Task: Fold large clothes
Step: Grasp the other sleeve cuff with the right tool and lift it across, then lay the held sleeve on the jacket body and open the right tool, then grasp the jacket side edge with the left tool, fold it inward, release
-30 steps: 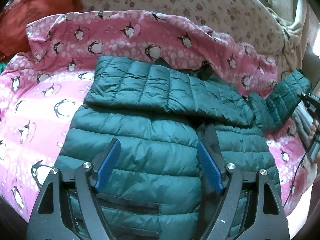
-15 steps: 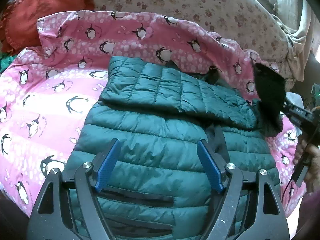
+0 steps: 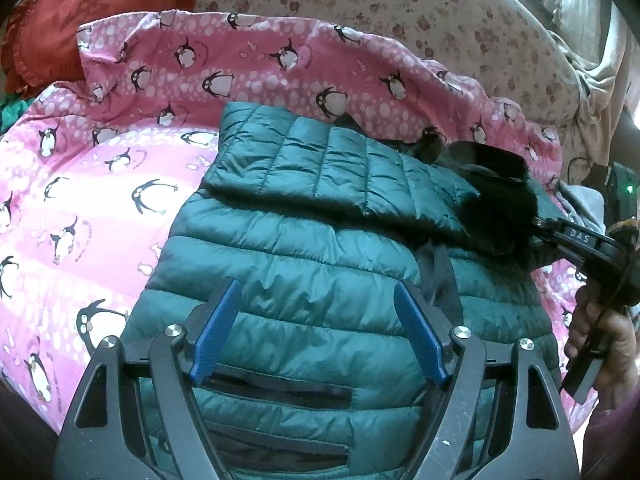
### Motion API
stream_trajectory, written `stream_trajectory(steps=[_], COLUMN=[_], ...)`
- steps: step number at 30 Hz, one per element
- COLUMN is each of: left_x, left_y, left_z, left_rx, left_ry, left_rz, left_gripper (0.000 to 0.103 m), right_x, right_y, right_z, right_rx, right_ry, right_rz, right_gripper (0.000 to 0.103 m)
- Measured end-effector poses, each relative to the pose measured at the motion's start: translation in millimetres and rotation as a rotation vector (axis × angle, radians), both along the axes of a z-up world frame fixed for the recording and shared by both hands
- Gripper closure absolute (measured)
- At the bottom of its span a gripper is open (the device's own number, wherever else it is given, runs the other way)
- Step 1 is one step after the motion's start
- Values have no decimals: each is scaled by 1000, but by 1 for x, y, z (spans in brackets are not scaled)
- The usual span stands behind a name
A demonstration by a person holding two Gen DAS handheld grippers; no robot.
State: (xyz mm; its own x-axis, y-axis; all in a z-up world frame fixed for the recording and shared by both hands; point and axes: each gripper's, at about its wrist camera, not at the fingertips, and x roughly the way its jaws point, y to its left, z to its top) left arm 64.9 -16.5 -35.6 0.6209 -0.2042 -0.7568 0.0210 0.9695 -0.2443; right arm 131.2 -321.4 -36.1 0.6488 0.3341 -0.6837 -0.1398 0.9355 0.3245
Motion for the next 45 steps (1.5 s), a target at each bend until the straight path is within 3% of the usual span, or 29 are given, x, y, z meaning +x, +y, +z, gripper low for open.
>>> stream_trajectory(steps=[9,14,16,20,30,39,45], left_x=[3,8,10,12,13,26,51], left_y=[10,16,17,13,2,-2,-18], left_z=[-6,-8,-8,-7,-4,3,8], left_rx=[-3,-23,-44,-58,-34,-88,-216], left_ry=[15,36,44,54,64,67,107], left_rz=[26,47,52,45,21,38,5], left_gripper=[24,24,24,24,24,24,24], right_x=[11,13,11,0,-22,-34,-45], right_y=[70,95,91,75,52,36,22], right_z=[-18,-33,-29,-17,-1,-4,3], right_rx=[21,-78,-59,-13,20,38,50], right_ry=[54,98,97,97,87,97,77], right_rz=[115,149,148,134,103,78,68], right_gripper=[94,93,91,73,72,72,72])
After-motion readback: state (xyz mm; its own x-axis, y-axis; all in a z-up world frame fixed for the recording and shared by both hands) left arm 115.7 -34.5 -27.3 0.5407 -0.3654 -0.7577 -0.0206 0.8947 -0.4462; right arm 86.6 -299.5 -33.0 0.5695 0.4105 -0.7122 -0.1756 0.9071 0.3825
